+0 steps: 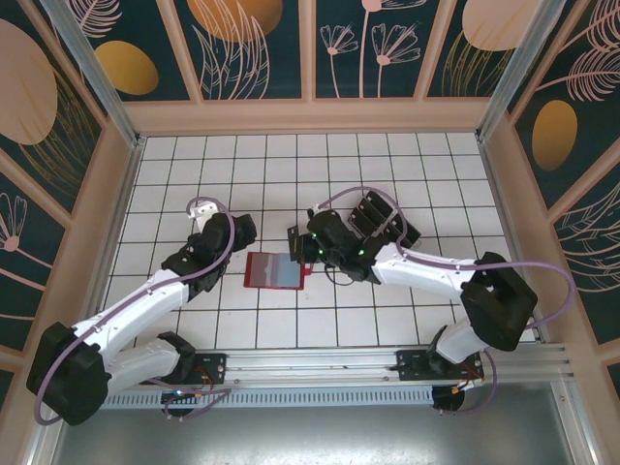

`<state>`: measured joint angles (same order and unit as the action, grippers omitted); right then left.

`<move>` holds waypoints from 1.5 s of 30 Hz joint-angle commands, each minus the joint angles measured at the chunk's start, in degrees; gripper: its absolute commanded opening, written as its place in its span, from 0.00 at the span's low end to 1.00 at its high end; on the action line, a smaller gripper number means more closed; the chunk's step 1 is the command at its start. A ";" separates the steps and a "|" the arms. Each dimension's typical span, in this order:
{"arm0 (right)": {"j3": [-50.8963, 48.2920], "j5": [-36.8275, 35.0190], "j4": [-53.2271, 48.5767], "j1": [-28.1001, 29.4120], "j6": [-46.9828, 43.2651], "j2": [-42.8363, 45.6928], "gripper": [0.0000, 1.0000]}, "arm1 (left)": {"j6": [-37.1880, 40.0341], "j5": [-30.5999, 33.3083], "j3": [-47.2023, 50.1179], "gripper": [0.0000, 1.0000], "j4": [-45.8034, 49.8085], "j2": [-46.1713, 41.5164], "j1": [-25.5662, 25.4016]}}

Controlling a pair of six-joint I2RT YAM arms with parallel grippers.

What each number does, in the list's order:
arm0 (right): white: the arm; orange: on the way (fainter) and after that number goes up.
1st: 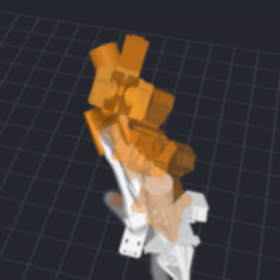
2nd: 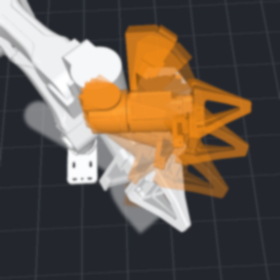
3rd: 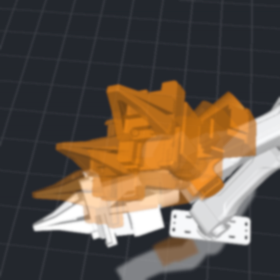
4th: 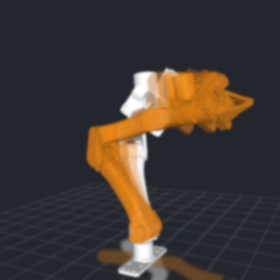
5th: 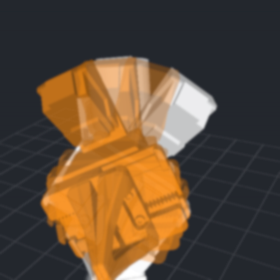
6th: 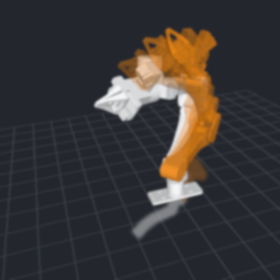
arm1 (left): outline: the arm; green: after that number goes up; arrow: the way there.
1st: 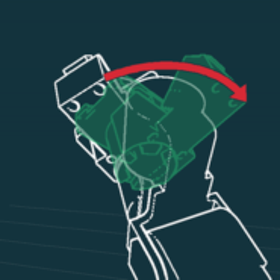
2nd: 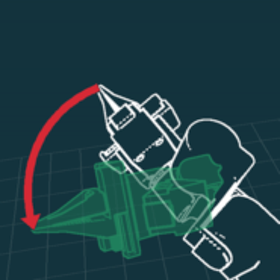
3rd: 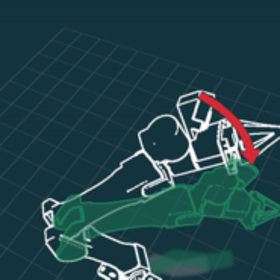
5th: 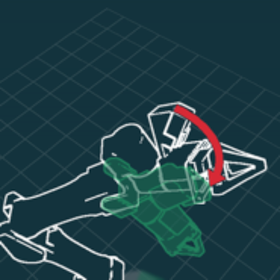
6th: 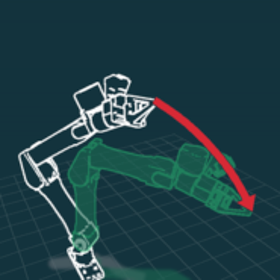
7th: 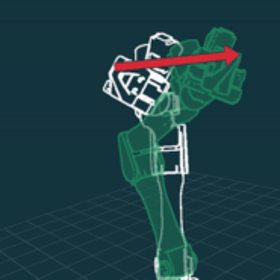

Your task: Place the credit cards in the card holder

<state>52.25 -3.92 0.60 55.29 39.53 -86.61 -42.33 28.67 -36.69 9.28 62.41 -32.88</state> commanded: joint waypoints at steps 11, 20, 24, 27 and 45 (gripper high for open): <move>-1.39 -3.08 13.50 5.53 11.42 -10.97 0.00 | 0.36 1.67 -3.82 0.99 3.22 5.59 0.89; -2.58 -3.78 9.44 5.54 8.84 -15.17 0.00 | 1.71 -1.35 -4.19 0.99 5.04 7.76 0.89; -3.25 -5.66 6.18 4.84 6.22 -14.38 0.00 | 2.46 -3.31 -3.78 0.99 5.65 7.20 0.89; -3.73 -6.27 4.25 3.90 4.24 -14.02 0.00 | 3.50 -5.37 -4.17 0.99 6.35 7.19 0.89; -5.69 5.95 11.25 -2.29 -1.69 -4.92 0.00 | 11.77 -16.94 -7.43 0.98 8.78 15.83 0.74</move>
<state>47.79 -1.19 9.78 53.80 39.09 -95.24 -33.12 13.17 -43.07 16.05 77.52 -32.34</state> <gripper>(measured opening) 0.046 0.985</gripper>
